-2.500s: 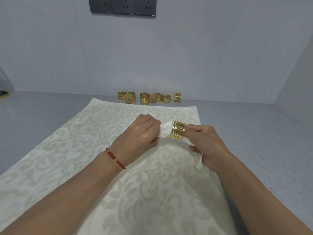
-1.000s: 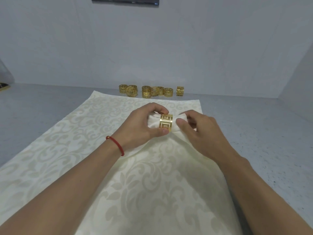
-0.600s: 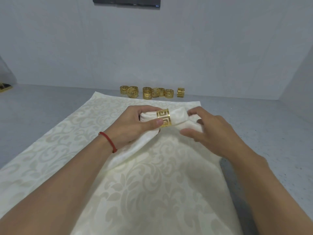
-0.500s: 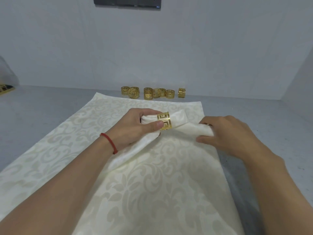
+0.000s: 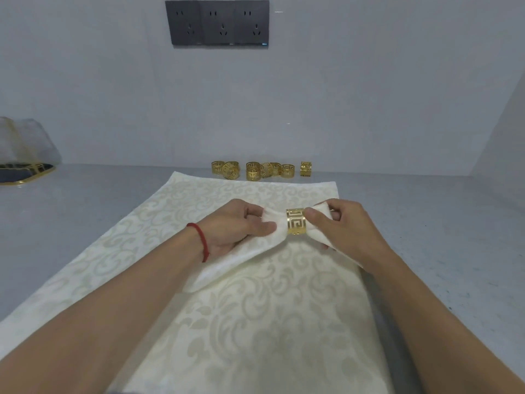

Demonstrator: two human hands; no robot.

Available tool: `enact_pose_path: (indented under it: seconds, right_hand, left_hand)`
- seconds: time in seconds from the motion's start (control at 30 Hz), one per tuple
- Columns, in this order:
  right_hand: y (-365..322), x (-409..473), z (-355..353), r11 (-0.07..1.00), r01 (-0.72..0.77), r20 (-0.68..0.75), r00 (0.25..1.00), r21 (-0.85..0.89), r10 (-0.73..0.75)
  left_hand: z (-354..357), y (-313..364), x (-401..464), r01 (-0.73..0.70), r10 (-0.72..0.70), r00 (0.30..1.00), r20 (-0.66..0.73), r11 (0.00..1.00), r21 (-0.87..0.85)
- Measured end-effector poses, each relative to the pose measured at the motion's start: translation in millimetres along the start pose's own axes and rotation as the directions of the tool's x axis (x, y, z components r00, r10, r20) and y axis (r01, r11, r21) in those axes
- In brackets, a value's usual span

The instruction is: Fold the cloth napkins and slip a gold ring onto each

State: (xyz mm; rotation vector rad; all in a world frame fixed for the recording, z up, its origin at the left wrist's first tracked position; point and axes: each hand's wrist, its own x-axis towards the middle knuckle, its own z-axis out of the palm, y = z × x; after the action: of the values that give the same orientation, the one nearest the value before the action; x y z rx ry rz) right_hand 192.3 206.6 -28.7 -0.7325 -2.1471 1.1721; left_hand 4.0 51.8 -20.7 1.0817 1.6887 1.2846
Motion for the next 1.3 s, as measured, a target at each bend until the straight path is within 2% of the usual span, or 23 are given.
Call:
enact_pose_path:
  seconds: [0.1,0.13,0.23,0.33,0.37,0.4,0.47,0.5,0.57,0.67,0.73,0.8,0.87,0.97,1.1,1.23,1.3]
  right_hand:
    - [2,3,-22,0.996,-0.031,0.058,0.998,-0.082,0.036]
    - [0,3,-33,0.991,-0.047,0.062,0.997,-0.126,0.055]
    - [-5,0,-64,0.967,-0.032,0.047,0.998,-0.254,0.045]
    - [0,-6,-90,0.921,0.058,-0.009,0.998,-0.386,-0.067]
    - [6,-11,-99,0.854,0.114,-0.041,0.987,-0.507,-0.156]
    - [13,-15,-107,0.73,0.191,-0.056,0.952,-0.656,-0.3]
    - [29,-24,-115,0.424,0.297,0.031,0.847,-0.856,-0.53]
    - [36,-27,-119,0.333,0.314,0.075,0.818,-0.889,-0.57]
    - [53,-26,-125,0.275,0.326,0.094,0.781,-0.905,-0.617]
    - [81,-14,-147,0.255,0.294,0.045,0.731,-0.921,-0.681]
    - [103,-3,-166,0.275,0.256,0.004,0.74,-0.927,-0.673]
    - [131,11,-187,0.271,0.186,-0.03,0.771,-0.944,-0.636]
    - [159,29,-204,0.276,0.117,-0.072,0.806,-0.954,-0.588]
    - [187,61,-220,0.339,0.037,-0.148,0.852,-0.94,-0.502]
    - [212,110,-237,0.372,-0.097,-0.248,0.889,-0.923,-0.385]
    - [228,159,-252,0.372,-0.197,-0.321,0.895,-0.907,-0.311]
    - [233,181,-257,0.365,-0.21,-0.328,0.896,-0.907,-0.3]
  left_hand:
    - [16,9,4,-0.053,0.063,0.996,-0.057,0.984,0.168]
    - [25,15,7,-0.051,0.064,0.995,-0.072,0.983,0.177]
    - [50,29,17,-0.003,0.003,1.0,-0.016,0.999,0.051]
    - [78,38,31,0.021,-0.022,1.0,-0.021,0.999,-0.028]
    - [90,41,38,0.026,-0.026,0.999,-0.035,0.999,-0.022]
    - [101,42,45,0.03,-0.031,0.998,-0.047,0.999,-0.026]
    - [124,43,56,0.019,-0.022,0.999,-0.05,0.998,-0.061]
    - [136,44,63,0.017,-0.02,0.999,-0.037,0.998,-0.068]
    - [157,46,72,0.015,-0.015,1.0,0.001,0.997,-0.077]
    - [180,48,94,-0.048,0.048,0.998,0.034,0.999,0.013]
    - [186,42,118,-0.138,0.153,0.987,-0.041,0.958,0.253]
    - [186,33,143,-0.173,0.298,0.948,-0.115,0.781,0.6]
    - [179,19,164,-0.131,0.379,0.914,-0.146,0.615,0.777]
    - [171,-1,183,-0.061,0.417,0.886,-0.201,0.535,0.842]
    - [173,-5,193,-0.042,0.451,0.854,-0.259,0.556,0.83]
    - [175,-7,189,-0.062,0.474,0.848,-0.237,0.533,0.844]
    - [177,-6,186,-0.074,0.519,0.829,-0.207,0.469,0.88]
